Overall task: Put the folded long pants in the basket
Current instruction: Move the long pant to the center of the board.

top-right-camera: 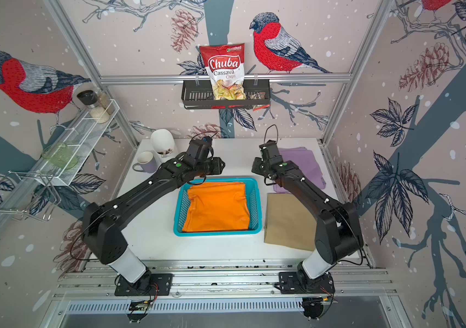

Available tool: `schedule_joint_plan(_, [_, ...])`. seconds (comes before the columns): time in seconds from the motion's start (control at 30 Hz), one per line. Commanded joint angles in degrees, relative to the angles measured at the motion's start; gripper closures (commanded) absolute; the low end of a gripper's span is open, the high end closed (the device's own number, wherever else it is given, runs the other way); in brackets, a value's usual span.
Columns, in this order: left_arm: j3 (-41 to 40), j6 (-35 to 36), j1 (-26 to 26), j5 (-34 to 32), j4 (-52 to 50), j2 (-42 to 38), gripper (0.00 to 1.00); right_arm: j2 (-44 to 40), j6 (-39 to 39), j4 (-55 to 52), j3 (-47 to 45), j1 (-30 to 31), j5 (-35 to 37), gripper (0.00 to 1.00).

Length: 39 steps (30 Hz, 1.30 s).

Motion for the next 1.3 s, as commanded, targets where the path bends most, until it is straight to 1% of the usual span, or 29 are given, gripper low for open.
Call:
schedule_joint_plan(0.0, [5.43,2.41,1.74,7.79,2.95,6.19,0.42,1.5,-4.91,-1.04,-0.83,-5.78,1.34,0.6])
schedule_joint_plan(0.07, [9.67,1.5,3.42,12.09,3.42,11.64,0.33,3.32,-5.41,0.21,-1.0,-9.95,0.84,0.59])
schedule_joint_plan(0.17, [16.15,0.51,5.79,18.28,4.46,19.83,0.27,7.77,-5.75,1.37,0.06,-15.7,-1.4,0.59])
schedule_joint_plan(0.23, [21.08,0.2,6.7,20.6,4.14,24.78,0.25,11.14,-5.97,1.56,1.57,-18.38,-2.77,0.58])
schedule_joint_plan(0.37, [32.17,-0.08,7.38,23.72,1.52,34.14,0.24,17.93,-7.33,1.74,4.68,-20.45,-2.12,0.58])
schedule_joint_plan(0.43, [35.97,-0.82,7.63,24.55,0.96,37.65,0.25,21.08,-7.67,2.0,6.03,-20.7,-2.83,0.58])
schedule_joint_plan(0.5, [38.04,-1.89,8.14,25.08,1.28,40.38,0.24,24.07,-7.6,2.16,7.54,-20.59,-3.73,0.58])
schedule_joint_plan(0.6, [38.93,-3.27,9.15,25.76,1.74,43.27,0.25,28.37,-7.28,2.42,10.03,-20.03,-5.55,0.58])
schedule_joint_plan(0.7, [38.51,-3.84,10.14,26.56,2.08,44.83,0.24,32.42,-7.75,1.43,13.43,-17.91,-6.25,0.58])
schedule_joint_plan(0.97, [36.67,-2.99,11.67,26.55,2.17,45.43,0.24,41.88,-8.85,-2.38,22.61,-8.99,-4.27,0.61])
schedule_joint_plan(1.13, [35.3,-3.15,13.16,26.9,2.42,45.34,0.24,45.44,-8.59,-3.57,26.05,-5.55,-3.86,0.65])
schedule_joint_plan(1.27, [34.41,-3.01,14.61,26.87,2.63,45.06,0.24,45.58,-9.18,-2.69,24.72,-3.04,-4.13,0.67])
